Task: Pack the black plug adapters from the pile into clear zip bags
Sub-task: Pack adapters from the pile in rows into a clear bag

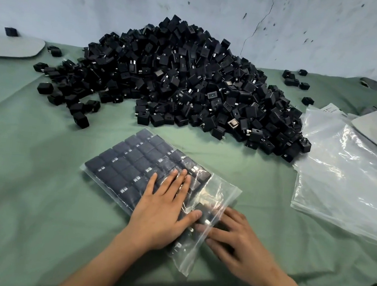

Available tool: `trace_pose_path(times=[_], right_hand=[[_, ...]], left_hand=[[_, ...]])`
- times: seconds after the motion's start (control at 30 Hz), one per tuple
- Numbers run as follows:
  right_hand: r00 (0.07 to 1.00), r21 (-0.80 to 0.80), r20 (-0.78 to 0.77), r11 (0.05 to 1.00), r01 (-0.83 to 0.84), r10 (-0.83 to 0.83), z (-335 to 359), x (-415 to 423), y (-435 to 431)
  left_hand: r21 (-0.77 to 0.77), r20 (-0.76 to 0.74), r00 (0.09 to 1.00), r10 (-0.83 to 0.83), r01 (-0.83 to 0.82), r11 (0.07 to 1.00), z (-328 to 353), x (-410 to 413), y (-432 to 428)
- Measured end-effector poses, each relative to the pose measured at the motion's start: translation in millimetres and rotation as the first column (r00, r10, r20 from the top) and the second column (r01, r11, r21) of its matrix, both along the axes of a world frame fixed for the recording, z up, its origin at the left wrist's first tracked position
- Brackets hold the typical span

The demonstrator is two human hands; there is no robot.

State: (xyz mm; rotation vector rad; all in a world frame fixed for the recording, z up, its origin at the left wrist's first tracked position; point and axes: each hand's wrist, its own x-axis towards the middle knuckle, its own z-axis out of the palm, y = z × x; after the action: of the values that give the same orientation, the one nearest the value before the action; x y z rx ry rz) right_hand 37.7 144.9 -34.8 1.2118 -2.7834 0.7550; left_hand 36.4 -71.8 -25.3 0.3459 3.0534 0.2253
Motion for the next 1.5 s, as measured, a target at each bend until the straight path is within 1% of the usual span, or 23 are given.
trace_pose_path(times=[0.1, 0.2, 0.27, 0.3, 0.37, 0.53, 0.67, 0.7, 0.73, 0.77, 0.83, 0.87, 0.9, 0.97, 1.0, 1.07, 1.13, 1.23, 1.3, 1.37, 1.43, 1.47, 1.5], right_hand=[[0.996, 0.005, 0.088, 1.0, -0.027, 0.026, 0.4, -1.1, 4.6], [0.987, -0.128, 0.16, 0.991, 0.038, -0.018, 5.3, 2.8, 13.2], [0.988, -0.216, 0.146, 0.972, 0.088, -0.057, 6.0, 3.0, 17.8], [0.989, -0.229, 0.134, 0.969, 0.098, -0.068, 6.4, 2.1, 17.8], [0.989, -0.212, 0.133, 0.973, 0.091, -0.064, 7.2, -0.3, 13.8], [0.995, -0.088, 0.093, 0.995, 0.038, -0.03, 3.5, -6.2, -0.7], [0.995, -0.056, 0.101, 0.998, 0.003, 0.002, 6.2, -9.1, -0.9], [0.994, -0.066, 0.104, 0.998, -0.006, 0.013, 8.5, -7.8, 0.5], [0.997, -0.12, 0.079, 0.993, 0.007, 0.003, 11.4, -6.1, 2.8], [0.998, -0.217, 0.031, 0.975, 0.053, -0.048, 14.5, -5.4, 6.2], [0.959, -0.413, -0.03, 0.877, 0.244, -0.281, 23.2, -14.2, 16.0], [0.915, -0.46, -0.025, 0.817, 0.348, -0.404, 29.0, -26.4, 20.3], [0.864, -0.47, -0.028, 0.77, 0.432, -0.502, 35.7, -43.3, 23.9], [0.786, -0.437, -0.059, 0.724, 0.534, -0.615, 48.2, -85.9, 30.0], [0.771, -0.423, -0.067, 0.718, 0.553, -0.634, 53.2, -108.2, 31.9], [0.769, -0.371, -0.066, 0.731, 0.572, -0.635, 59.6, -147.6, 33.4], [0.769, -0.275, -0.069, 0.753, 0.597, -0.635, 59.6, -176.6, 32.9], [0.785, -0.049, -0.089, 0.79, 0.612, -0.613, 53.5, -201.8, 27.2], [0.776, 0.052, -0.156, 0.779, 0.624, -0.611, 48.7, -206.8, 22.3], [0.757, 0.044, -0.192, 0.765, 0.643, -0.625, 45.9, -205.6, 19.4], [0.752, 0.019, -0.193, 0.764, 0.645, -0.631, 45.2, -199.6, 17.6], [0.746, -0.049, -0.167, 0.761, 0.647, -0.645, 45.4, -195.7, 16.3], [0.729, -0.158, -0.11, 0.736, 0.659, -0.676, 46.1, -189.9, 15.0]], left_hand=[[-0.002, -0.006, 1.0, -0.003, 0.003, 1.0, -0.2, -0.2, -0.4], [-0.002, -0.008, 1.0, -0.005, 0.005, 1.0, -1.0, 0.0, -0.5], [-0.003, -0.007, 1.0, -0.004, 0.004, 1.0, -2.0, -0.7, -0.5], [-0.005, -0.008, 1.0, -0.004, 0.004, 1.0, -2.4, -1.0, -0.5], [-0.011, -0.011, 1.0, -0.006, 0.006, 1.0, -3.4, -1.5, -0.5], [-0.018, -0.024, 1.0, -0.007, 0.007, 1.0, -3.4, -1.0, -0.6], [0.02, -0.008, 0.999, -0.051, 0.052, 0.998, 0.2, -0.8, 0.4], [0.014, -0.002, 0.998, -0.061, 0.061, 0.998, 0.6, -0.7, 0.4], [0.005, 0.001, 0.998, -0.065, 0.065, 0.998, 0.7, -0.8, 0.4], [-0.001, 0.003, 0.998, -0.064, 0.064, 0.998, 0.6, -1.0, 0.4], [0.0, 0.005, 0.998, -0.06, 0.06, 0.998, 0.6, -1.9, 0.8], [-0.002, 0.006, 0.998, -0.06, 0.06, 0.998, 0.5, -2.2, 0.7], [-0.004, 0.007, 0.998, -0.06, 0.06, 0.998, 0.4, -2.2, 0.4], [-0.003, 0.006, 0.998, -0.056, 0.056, 0.998, 0.2, -1.8, 0.4], [-0.002, 0.004, 0.998, -0.056, 0.056, 0.998, 0.4, -1.4, 0.2], [0.004, 0.005, 0.998, -0.057, 0.057, 0.998, 0.9, -0.7, -0.2], [0.005, 0.008, 0.998, -0.06, 0.06, 0.998, 1.5, -0.2, -0.6], [0.007, 0.004, 0.998, -0.062, 0.062, 0.998, 1.4, -0.2, -0.5], [0.01, 0.006, 0.998, -0.06, 0.06, 0.998, 1.2, -0.3, -0.4], [0.008, 0.007, 0.998, -0.061, 0.061, 0.998, 2.0, -0.4, -0.2], [0.007, 0.004, 0.998, -0.064, 0.064, 0.998, 2.4, 0.4, -0.1], [0.008, -0.002, 0.998, -0.06, 0.06, 0.998, 2.1, 0.9, -0.4], [0.009, -0.008, 0.999, -0.052, 0.052, 0.999, 1.4, 0.9, -0.2]])
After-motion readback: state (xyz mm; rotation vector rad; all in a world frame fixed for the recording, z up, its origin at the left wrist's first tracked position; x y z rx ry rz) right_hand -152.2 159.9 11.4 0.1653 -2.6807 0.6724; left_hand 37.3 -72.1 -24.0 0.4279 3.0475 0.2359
